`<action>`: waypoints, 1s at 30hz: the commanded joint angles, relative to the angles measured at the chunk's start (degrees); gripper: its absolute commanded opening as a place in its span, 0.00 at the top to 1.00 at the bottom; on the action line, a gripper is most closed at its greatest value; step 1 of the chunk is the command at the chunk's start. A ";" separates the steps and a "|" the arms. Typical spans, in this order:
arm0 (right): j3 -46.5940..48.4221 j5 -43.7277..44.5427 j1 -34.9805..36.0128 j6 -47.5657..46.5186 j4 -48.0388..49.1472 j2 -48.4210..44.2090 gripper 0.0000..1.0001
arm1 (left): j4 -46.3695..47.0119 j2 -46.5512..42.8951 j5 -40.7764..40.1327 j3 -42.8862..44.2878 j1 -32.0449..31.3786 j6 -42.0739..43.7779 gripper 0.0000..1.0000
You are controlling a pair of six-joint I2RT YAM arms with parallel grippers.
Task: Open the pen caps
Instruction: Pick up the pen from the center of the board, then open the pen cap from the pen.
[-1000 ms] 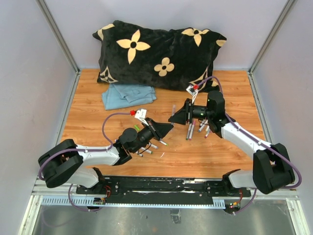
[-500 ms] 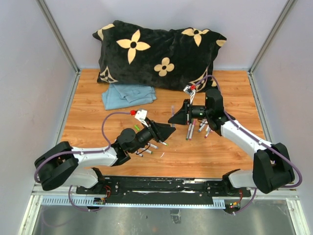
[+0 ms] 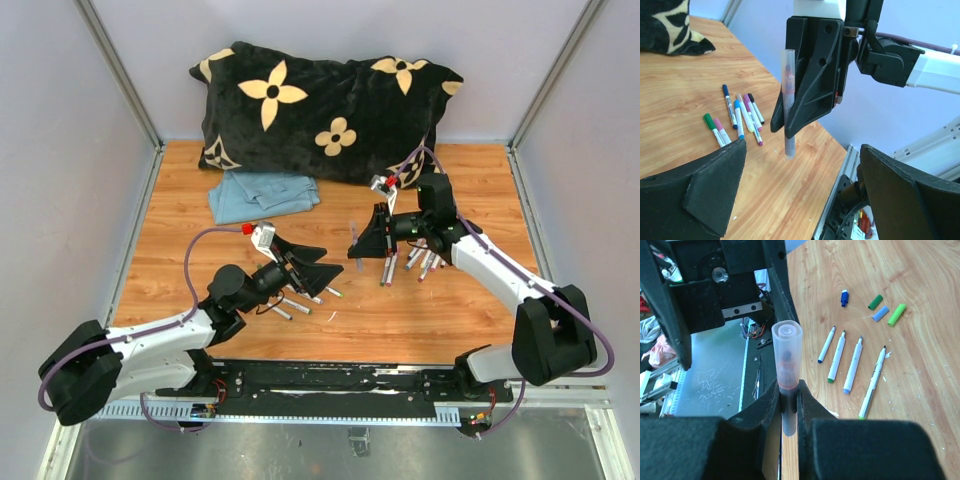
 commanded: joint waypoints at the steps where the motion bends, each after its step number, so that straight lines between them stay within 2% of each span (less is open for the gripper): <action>1: 2.25 -3.20 -0.40 -4.72 -3.17 0.62 0.98 | 4.01 -0.63 9.20 -1.96 3.57 -2.41 0.01; 7: 2.42 -3.59 -0.45 -5.19 -3.60 1.03 0.97 | 8.56 0.25 11.79 -3.69 6.45 -5.35 0.01; 17: 2.51 -5.15 -0.41 -5.17 -3.68 1.77 0.96 | 3.30 1.31 10.80 -0.45 8.37 -5.62 0.01; 30: 2.66 -6.48 0.33 -5.30 -3.62 2.55 0.95 | 7.73 5.16 18.94 1.53 11.42 -6.14 0.01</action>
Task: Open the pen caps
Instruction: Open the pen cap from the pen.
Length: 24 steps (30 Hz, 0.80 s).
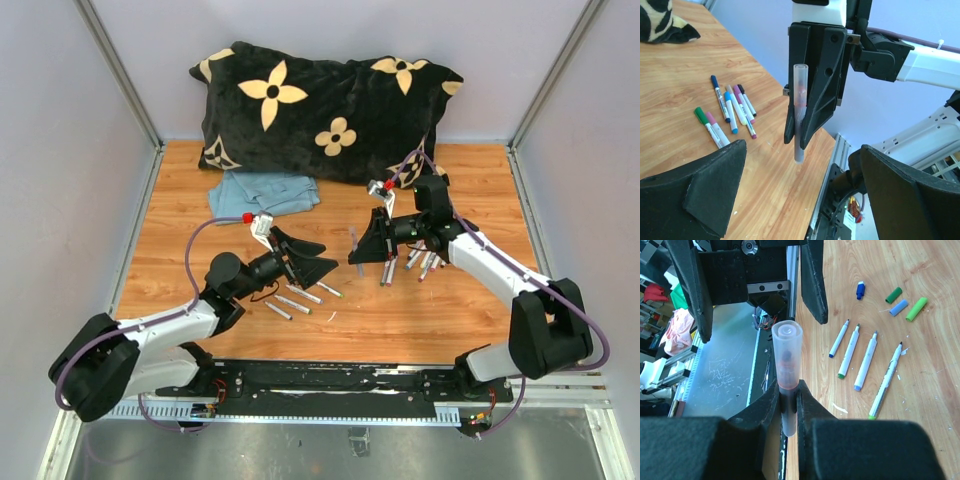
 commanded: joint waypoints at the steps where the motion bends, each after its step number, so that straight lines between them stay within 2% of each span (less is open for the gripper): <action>1: 2.19 -2.01 0.51 -1.15 -0.15 0.60 0.95 | 4.57 0.99 3.87 0.92 1.70 -0.94 0.01; 14: 3.77 -7.57 4.46 -2.03 -1.15 2.55 0.94 | 14.67 7.94 11.59 4.13 4.71 -4.77 0.05; 20: 4.08 -8.53 5.17 -2.78 -1.78 2.85 0.94 | 22.57 13.19 14.59 5.92 4.90 -9.44 0.22; 24: 4.50 -8.80 5.75 -3.77 -2.88 3.20 0.94 | 27.21 17.44 15.90 7.72 4.90 -12.62 0.30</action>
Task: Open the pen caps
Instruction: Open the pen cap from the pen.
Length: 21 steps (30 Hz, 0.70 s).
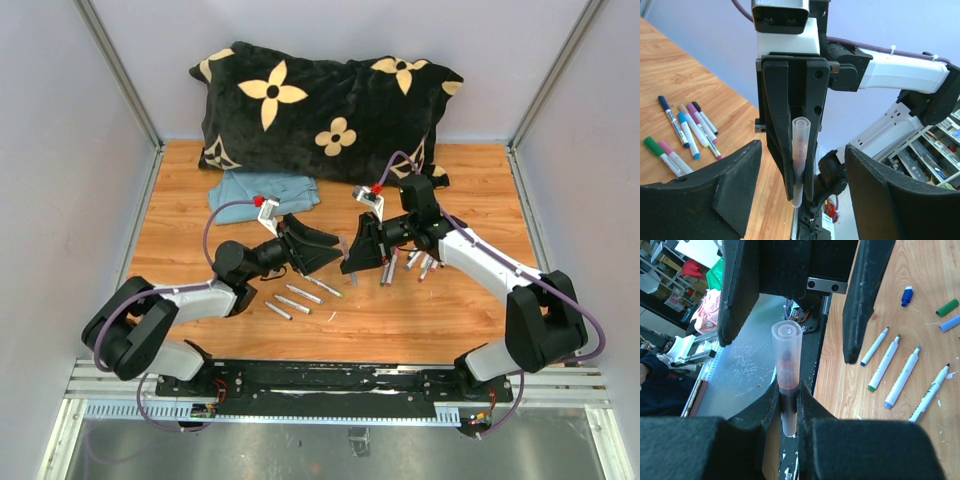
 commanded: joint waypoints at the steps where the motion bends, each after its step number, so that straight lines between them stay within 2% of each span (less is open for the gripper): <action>1: 1.99 -2.23 1.48 -2.49 -1.58 0.80 0.94 | 8.87 4.20 3.29 3.07 0.53 -4.26 0.32; 5: 2.32 -2.10 1.66 -3.09 -2.37 1.15 0.94 | 11.13 7.03 3.62 4.40 0.53 -5.73 0.41; 9: 2.56 -1.81 1.76 -3.65 -3.09 1.66 0.94 | 12.48 8.87 4.00 5.18 0.53 -6.75 0.55; 11: 2.75 -1.67 1.84 -4.15 -3.80 1.85 0.93 | 12.90 9.50 4.21 5.28 0.48 -7.17 0.66; 14: 2.98 -1.38 1.85 -4.51 -4.43 1.95 0.92 | 13.52 10.08 4.65 5.19 0.52 -7.34 0.74; 18: 3.03 -0.63 1.92 -4.60 -4.63 1.78 0.84 | 13.47 9.84 3.88 5.00 0.52 -7.18 0.93; 21: 2.94 0.62 1.93 -4.90 -5.01 1.56 0.72 | 12.85 8.48 -0.32 3.78 0.52 -6.69 0.99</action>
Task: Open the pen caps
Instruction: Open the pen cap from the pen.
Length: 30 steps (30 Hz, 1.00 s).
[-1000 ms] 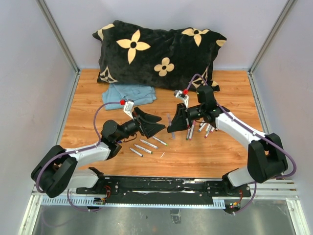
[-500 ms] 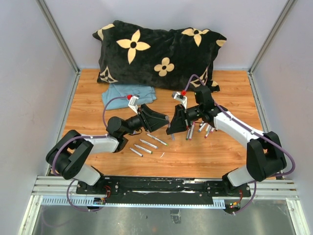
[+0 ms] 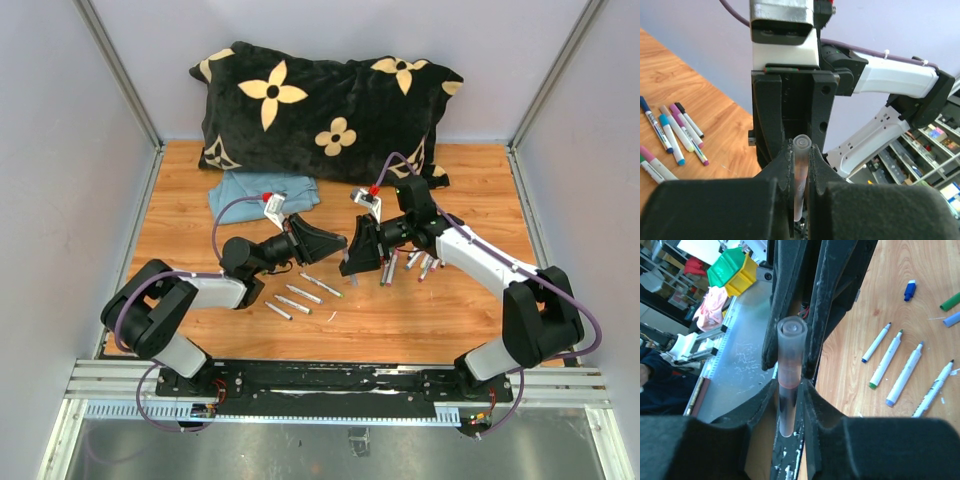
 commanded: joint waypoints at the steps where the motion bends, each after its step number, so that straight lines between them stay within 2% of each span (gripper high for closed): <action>1: 1.54 1.94 1.45 -1.87 -1.13 -0.23 0.67 | 3.57 -1.87 -5.52 -0.93 0.28 0.48 1.00; 4: 1.52 3.16 1.45 -2.00 -1.32 -0.26 0.61 | 3.79 -3.66 -11.13 -2.95 0.28 1.20 1.00; 8: 1.70 4.76 1.54 -2.09 -1.76 -0.56 0.63 | 2.47 -5.89 -14.90 -4.18 0.28 2.38 1.00; 12: 1.78 5.97 1.53 -1.63 -1.78 -1.00 0.72 | -0.18 -7.06 -15.34 -4.11 0.28 3.16 1.00; 15: 2.03 7.05 1.54 -1.01 -1.78 -0.80 0.88 | -0.19 -7.01 -15.09 -4.21 0.28 2.68 0.98; 17: 2.12 7.59 1.50 -0.63 -1.80 -0.75 0.98 | -0.03 -6.75 -15.04 -4.18 0.28 2.08 0.87; 20: 2.05 7.97 1.55 -0.60 -1.78 -1.03 0.99 | 0.04 -6.34 -14.94 -4.20 0.28 1.39 0.70; 22: 2.05 8.09 1.55 -0.58 -1.78 -1.14 0.99 | -0.02 -6.21 -14.86 -4.13 0.28 1.16 0.64; 25: 1.97 8.29 1.62 -0.69 -1.78 -1.22 0.99 | -1.05 -5.95 -14.67 -3.66 0.21 0.98 0.59; 30: 2.00 8.46 1.60 -0.68 -1.78 -1.14 0.99 | -1.14 -4.47 -14.05 -2.98 0.11 0.13 0.62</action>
